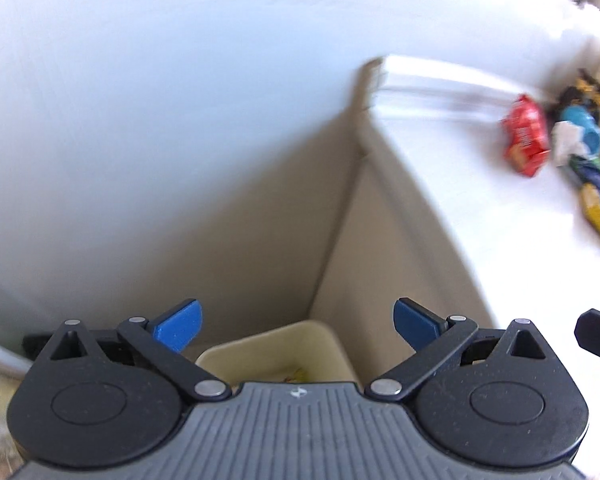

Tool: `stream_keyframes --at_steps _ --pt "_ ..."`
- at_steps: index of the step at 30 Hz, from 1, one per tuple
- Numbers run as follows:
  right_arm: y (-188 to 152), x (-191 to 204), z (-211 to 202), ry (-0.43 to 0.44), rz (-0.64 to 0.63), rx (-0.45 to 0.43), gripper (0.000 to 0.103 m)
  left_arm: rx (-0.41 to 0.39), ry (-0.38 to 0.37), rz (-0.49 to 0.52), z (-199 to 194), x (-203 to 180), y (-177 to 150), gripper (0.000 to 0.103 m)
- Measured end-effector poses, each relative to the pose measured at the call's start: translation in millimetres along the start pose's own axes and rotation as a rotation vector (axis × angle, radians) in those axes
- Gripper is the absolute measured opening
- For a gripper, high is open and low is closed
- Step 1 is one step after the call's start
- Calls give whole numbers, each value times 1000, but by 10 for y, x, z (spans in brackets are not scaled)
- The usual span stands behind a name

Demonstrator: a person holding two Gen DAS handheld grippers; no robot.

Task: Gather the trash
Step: 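Move both open tools back over the counter toward the blue cup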

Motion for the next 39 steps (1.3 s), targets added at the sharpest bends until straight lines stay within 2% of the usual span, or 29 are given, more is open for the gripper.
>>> stream_keyframes --at_steps 14,21,29,32,35,39 --pt "180 -1288 -245 -252 76 -60 94 -125 -218 150 86 -1228 711 102" --pt "287 -2143 -299 -380 116 -117 98 -168 -335 202 328 -1990 997 102" --pt "341 -2983 -187 -479 196 -150 98 -234 -435 227 568 -2736 1311 102" --pt "296 -3223 -154 -507 220 -149 98 -236 -466 231 700 -2979 1391 100" --pt "224 -3444 -114 -525 260 -148 98 -228 -503 228 837 -3212 1455 94" --pt "218 -3669 -34 -473 357 -198 94 -213 -542 240 1001 -3463 1509 75"
Point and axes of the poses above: each gripper's, at about its wrist camera, not at the fingertips, and z roughly the way its jaws point, x to its left, y to its top, the point moved 6 cm from there along z, roughly the way its jaws point, and after that the axes turned 13 degrees about -x, right-handed, at the moved point
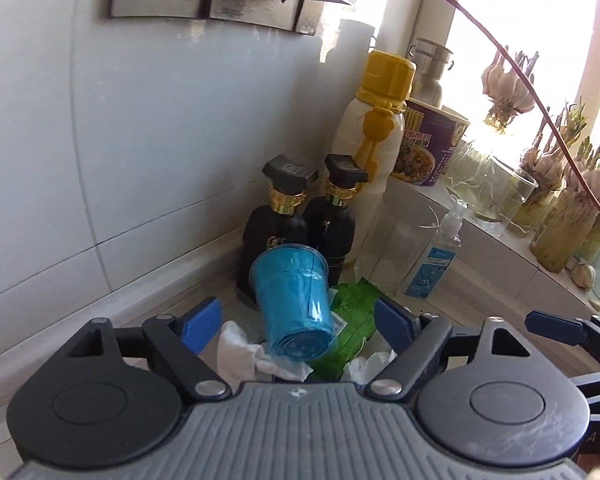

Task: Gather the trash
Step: 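Move both open tools back over the counter toward the blue cup, then close the left tool on the blue plastic cup while the right tool grasps the green snack packet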

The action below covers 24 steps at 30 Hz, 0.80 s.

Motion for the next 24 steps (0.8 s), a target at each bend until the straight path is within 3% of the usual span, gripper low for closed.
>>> stream_keyframes --at_steps 3,5,7,16,24 --pt "16 -21 177 60 64 26 71 23 -22 -32 186 -12 26 66" --pt "8 4 299 88 91 49 51 48 -22 -54 291 9 21 60" --pt "-23 41 430 120 132 83 43 67 -21 -68 370 33 10 55" --pt "-252 57 980 131 305 230 43 141 -12 -98 597 77 -89 53" --pt "-439 31 1246 80 327 299 45 184 3 -121 693 128 -211 48"
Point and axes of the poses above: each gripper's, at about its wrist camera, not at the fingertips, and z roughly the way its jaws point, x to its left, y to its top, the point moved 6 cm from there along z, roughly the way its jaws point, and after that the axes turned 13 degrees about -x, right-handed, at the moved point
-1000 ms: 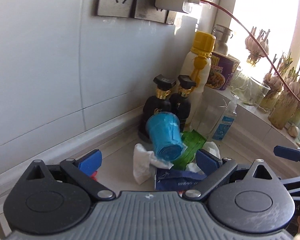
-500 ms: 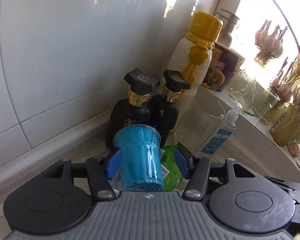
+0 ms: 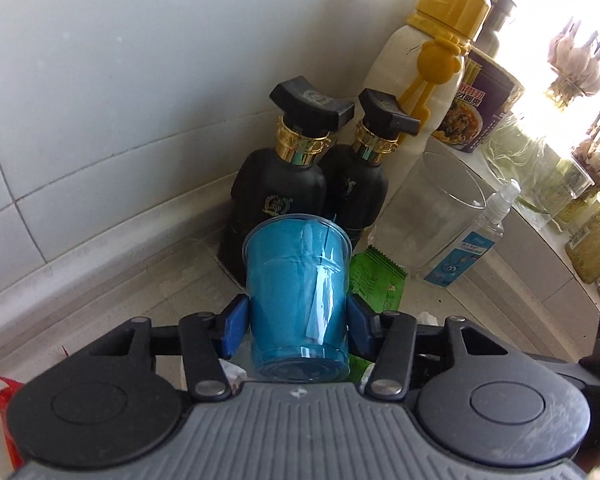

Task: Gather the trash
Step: 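Close the left tool on the blue plastic cup while the right tool grasps the green snack packet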

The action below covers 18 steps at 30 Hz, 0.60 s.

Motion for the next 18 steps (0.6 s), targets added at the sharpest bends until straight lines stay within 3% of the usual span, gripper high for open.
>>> stream_keyframes --at_steps 7,10,14,18 --pt "-42 -83 61 38 107 -27 44 -15 2 -42 -10 48 -1 45" --pt "-42 -98 49 55 133 -51 28 -26 3 -50 -51 65 11 44" --pt "-33 -117 -39 52 132 -73 16 -38 -1 -54 -116 51 39 43" --pt "-2 -124 -189 54 151 -101 11 -47 -11 -59 -206 30 63 43"
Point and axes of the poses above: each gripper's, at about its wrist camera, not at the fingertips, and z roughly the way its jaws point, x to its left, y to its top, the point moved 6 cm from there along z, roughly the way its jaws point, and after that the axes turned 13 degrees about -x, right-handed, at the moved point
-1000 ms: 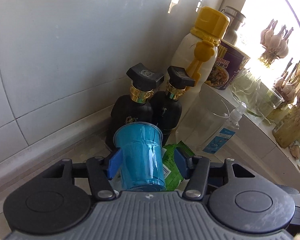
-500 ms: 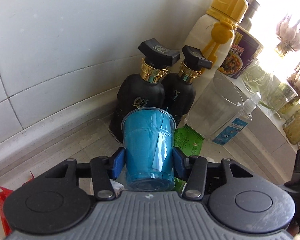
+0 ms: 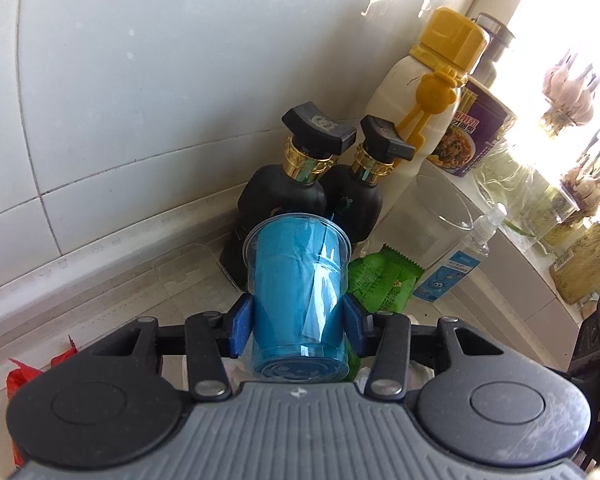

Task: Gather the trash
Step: 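Close the left tool on the blue plastic cup while the right tool grasps the green snack packet, then lift and carry the blue cup and green packet over the trash bin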

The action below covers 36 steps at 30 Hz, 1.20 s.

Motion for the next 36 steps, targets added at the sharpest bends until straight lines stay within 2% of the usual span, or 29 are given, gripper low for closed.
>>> stream_keyframes --at_steps 9,20,29,36 --pt "199 1 -400 22 129 -52 10 -28 -20 10 -311 -92 52 43" --pt "249 291 -995 56 146 -113 10 -81 -50 17 -927 -131 89 43" --pt "-99 504 -1509 81 177 -124 10 -99 -64 26 -1547 69 -112 43" --pt "-462 792 -1811 126 143 -117 10 -109 -56 14 -2017 258 -378 43"
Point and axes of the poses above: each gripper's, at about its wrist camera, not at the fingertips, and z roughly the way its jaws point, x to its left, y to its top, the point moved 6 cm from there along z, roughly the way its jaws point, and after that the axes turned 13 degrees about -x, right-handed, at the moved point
